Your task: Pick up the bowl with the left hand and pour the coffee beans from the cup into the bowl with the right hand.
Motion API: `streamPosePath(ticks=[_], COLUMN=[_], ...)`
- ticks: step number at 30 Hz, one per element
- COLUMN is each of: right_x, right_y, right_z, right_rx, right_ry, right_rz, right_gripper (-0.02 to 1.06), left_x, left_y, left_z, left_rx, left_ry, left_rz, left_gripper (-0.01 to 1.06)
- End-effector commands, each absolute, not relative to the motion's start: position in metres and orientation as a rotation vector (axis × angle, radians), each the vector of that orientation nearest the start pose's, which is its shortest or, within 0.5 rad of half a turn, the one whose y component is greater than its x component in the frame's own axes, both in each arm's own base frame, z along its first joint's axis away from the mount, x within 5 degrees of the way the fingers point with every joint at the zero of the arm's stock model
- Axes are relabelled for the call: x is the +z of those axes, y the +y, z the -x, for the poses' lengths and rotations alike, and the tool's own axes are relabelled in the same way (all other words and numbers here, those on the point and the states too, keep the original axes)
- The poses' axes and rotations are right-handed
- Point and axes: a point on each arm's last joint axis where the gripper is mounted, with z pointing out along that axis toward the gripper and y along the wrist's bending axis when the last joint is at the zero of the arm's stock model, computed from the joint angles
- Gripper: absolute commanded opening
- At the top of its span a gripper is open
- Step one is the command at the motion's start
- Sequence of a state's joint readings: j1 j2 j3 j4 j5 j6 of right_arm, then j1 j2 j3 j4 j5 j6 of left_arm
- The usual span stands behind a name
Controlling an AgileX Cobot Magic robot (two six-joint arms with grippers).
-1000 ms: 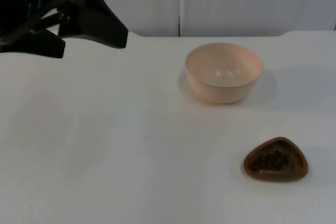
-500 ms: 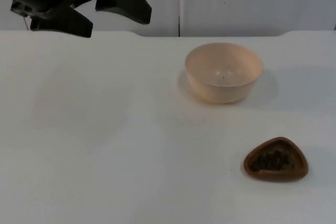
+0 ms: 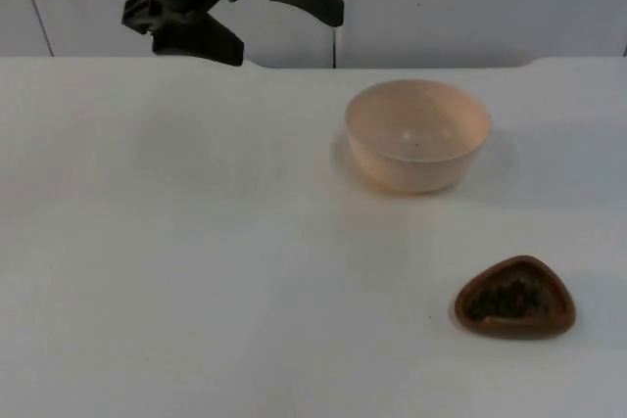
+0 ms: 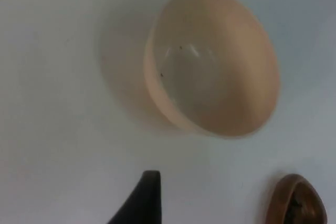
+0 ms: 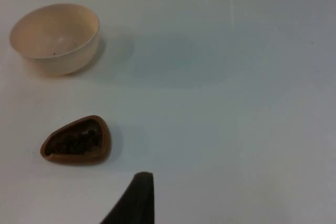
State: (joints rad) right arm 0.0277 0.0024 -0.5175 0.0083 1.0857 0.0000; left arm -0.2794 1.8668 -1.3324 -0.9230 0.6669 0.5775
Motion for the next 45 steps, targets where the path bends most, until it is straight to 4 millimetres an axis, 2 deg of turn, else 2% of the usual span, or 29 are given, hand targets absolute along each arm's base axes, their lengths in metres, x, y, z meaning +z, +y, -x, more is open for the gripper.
streamPosePath(ticks=[1, 10, 13, 15, 22, 34, 45], right_x=[0.28, 0.28, 0.28, 0.28, 0.28, 0.28, 0.28], right_y=[0.001, 0.001, 0.001, 0.001, 0.001, 0.001, 0.001], right_z=[0.007, 0.007, 0.007, 0.007, 0.007, 0.007, 0.007], right_rx=[0.016, 0.018, 0.018, 0.018, 0.018, 0.018, 0.016], right_ry=[2.047, 2.047, 2.047, 2.047, 2.047, 2.047, 2.047], right_rz=[0.035, 0.035, 0.035, 0.035, 0.035, 0.035, 0.035], right_gripper=[1.05, 1.05, 1.05, 1.05, 1.05, 1.05, 1.05], left_x=[0.23, 0.205, 0.192, 0.191, 0.165, 0.111, 0.1], left_y=[-0.163, -0.185, -0.199, -0.202, -0.207, -0.206, -0.215], left_z=[-0.385, -0.419, -0.434, -0.439, -0.461, -0.466, -0.463], left_rx=[-0.896, -0.906, -0.858, -0.836, -0.757, -0.706, -0.693], left_ry=[2.472, 2.52, 2.556, 2.559, 2.627, 2.726, 2.735], left_rz=[-0.243, -0.128, -0.112, -0.101, 0.043, 0.191, 0.164], left_gripper=[1.02, 1.02, 1.02, 1.02, 1.02, 1.02, 1.02])
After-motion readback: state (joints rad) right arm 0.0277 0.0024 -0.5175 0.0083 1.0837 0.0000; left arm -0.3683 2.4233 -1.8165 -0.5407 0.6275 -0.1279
